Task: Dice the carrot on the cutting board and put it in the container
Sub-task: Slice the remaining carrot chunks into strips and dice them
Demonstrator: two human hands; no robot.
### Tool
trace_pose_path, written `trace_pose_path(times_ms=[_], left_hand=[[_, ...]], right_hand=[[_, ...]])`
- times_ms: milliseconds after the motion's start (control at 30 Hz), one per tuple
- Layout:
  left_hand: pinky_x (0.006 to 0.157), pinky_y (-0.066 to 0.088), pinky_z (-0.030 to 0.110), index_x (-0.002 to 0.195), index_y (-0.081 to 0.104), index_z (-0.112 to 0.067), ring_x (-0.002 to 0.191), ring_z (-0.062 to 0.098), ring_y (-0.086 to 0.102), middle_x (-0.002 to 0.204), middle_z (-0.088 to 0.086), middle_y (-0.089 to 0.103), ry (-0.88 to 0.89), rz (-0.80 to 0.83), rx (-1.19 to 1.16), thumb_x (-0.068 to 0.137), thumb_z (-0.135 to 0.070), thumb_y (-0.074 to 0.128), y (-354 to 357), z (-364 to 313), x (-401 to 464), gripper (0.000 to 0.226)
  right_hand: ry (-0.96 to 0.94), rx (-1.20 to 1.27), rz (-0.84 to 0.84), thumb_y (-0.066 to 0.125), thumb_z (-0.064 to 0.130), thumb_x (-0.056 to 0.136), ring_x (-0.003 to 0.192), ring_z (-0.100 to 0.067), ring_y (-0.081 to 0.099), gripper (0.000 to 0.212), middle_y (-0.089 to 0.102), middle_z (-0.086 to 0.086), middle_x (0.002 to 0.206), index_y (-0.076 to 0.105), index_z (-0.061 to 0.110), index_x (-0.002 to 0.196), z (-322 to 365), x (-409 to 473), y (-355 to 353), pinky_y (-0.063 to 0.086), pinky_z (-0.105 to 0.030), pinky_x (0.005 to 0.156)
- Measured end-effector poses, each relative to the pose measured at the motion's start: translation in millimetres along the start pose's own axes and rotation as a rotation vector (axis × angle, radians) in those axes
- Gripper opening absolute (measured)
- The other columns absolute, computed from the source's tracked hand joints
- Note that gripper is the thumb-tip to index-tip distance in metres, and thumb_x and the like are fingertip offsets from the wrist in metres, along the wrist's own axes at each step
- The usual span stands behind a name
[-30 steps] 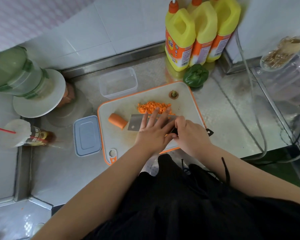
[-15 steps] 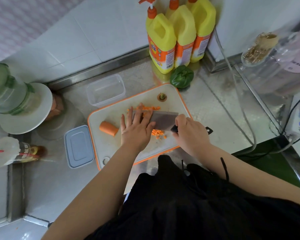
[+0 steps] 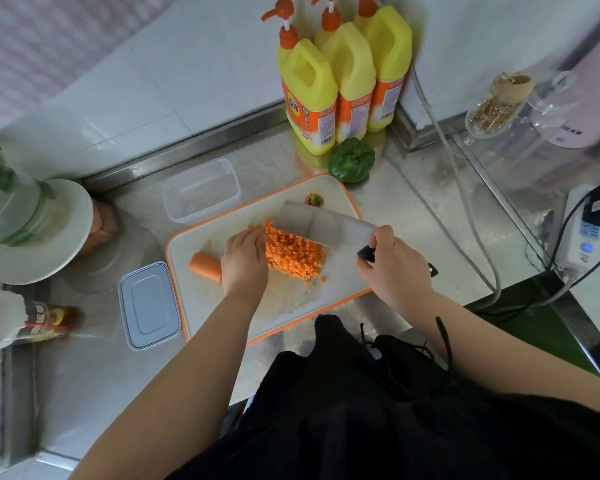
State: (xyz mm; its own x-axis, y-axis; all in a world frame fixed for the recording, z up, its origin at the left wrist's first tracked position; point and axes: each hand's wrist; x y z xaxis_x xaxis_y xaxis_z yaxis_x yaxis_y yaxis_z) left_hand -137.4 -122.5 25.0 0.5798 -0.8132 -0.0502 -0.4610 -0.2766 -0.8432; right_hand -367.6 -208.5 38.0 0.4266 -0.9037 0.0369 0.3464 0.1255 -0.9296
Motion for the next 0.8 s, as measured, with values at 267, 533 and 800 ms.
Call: trace_pose_path(times_ms=[267,533,800], left_hand=[[0.099,0.040,0.038,0.115,0.073,-0.012,0.114,0.030,0.055,0.115,0.008,0.070,0.061,-0.068,-0.091,0.099,-0.013,0.053,-3,-6,-5,0.025],[0.106,0.027,0.037,0.074,0.069,-0.017,0.130,0.021,0.035,0.137,-0.006,0.051,-0.003,-0.007,-0.005,0.081,-0.037,0.076,2,2,-10,0.023],[0.114,0.021,0.040,0.139,0.049,-0.012,0.140,0.032,0.025,0.152,0.010,0.031,-0.388,-0.049,0.011,0.092,-0.030,0.061,-19,64,2,0.052]], right_hand=[[0.098,0.116,0.022,0.063,0.032,0.086,0.060,-0.030,0.057,0.036,0.062,-0.007,0.075,0.039,0.009,0.099,23,3,-1,0.032,-0.027,0.052],[0.168,0.284,0.181,0.062,0.034,0.087,0.079,-0.028,0.062,0.035,0.060,0.000,0.086,0.036,0.016,0.102,44,0,-4,0.049,-0.037,0.066],[0.147,0.393,0.267,0.063,0.035,0.088,0.088,-0.020,0.064,0.038,0.057,0.011,0.092,0.039,0.019,0.113,63,0,2,0.047,-0.033,0.072]])
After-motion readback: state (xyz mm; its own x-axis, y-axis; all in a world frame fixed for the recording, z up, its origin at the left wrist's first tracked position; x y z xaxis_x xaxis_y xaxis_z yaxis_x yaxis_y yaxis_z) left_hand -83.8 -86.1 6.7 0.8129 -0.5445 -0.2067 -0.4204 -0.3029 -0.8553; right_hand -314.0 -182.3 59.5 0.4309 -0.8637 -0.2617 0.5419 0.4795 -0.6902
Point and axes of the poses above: each hand's wrist, its own x-axis towards the middle knuckle, its own y-axis out of the palm, z = x × y
